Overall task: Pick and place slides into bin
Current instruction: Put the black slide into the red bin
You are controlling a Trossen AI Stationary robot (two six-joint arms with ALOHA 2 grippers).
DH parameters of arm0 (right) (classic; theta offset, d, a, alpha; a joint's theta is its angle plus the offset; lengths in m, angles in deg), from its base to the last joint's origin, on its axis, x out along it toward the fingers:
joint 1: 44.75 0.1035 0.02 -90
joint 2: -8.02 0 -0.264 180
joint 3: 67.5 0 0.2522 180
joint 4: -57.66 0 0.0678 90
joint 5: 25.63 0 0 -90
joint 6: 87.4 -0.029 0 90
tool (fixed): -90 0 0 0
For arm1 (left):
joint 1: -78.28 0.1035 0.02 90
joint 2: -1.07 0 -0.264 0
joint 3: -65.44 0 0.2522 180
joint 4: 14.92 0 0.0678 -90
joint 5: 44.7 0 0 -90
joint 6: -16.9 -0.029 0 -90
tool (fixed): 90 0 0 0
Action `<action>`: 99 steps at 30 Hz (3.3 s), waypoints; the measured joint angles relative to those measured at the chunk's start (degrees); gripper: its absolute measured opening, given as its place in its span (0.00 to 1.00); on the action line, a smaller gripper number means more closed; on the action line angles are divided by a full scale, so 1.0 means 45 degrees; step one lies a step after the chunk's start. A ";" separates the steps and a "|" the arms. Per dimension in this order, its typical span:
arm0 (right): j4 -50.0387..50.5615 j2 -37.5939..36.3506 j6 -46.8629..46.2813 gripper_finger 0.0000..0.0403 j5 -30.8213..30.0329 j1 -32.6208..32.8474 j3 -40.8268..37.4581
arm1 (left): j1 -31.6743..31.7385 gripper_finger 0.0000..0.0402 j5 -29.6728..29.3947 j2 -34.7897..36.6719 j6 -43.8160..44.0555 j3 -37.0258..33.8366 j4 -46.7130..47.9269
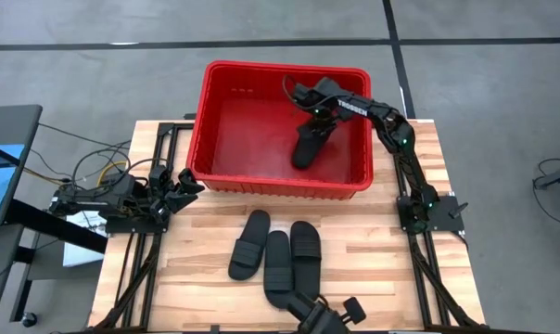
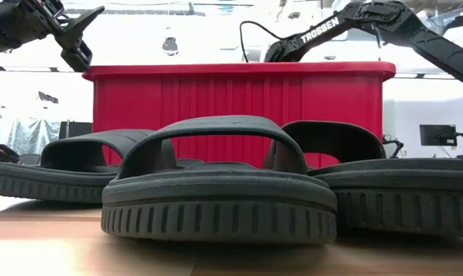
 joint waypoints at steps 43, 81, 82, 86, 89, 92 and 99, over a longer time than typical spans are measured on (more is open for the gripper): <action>-0.1598 0.0005 0.2984 0.00 -0.0047 0.1217 0.2764 | 0.0002 0.46 -0.0063 0.0000 0.0000 0.0000 0.0000; 0.1796 0.1549 0.1843 0.00 -0.3434 0.1887 0.2837 | -0.0005 0.46 0.0143 0.0000 0.0330 0.0000 0.0268; 0.1797 0.1549 0.1874 0.00 -0.3477 0.1884 0.2837 | -0.0005 0.46 0.0146 0.0000 0.0335 0.0000 0.0272; 0.1795 0.1549 0.2515 0.00 -0.3345 0.1932 0.3181 | -0.0005 0.46 0.0146 0.0000 0.0340 0.0000 0.0277; 0.1497 0.1545 0.2762 0.00 -0.3252 0.2000 0.3555 | -0.0005 0.46 0.0141 0.0000 0.0340 0.0000 0.0277; 0.1267 0.1538 0.2957 0.00 -0.3034 0.1935 0.3863 | -0.0005 0.46 0.0135 0.0000 0.0340 0.0000 0.0279; 0.0219 0.1539 0.4147 0.00 -0.0668 0.1719 0.3978 | -0.0005 0.46 0.0126 0.0000 0.0334 0.0000 0.0282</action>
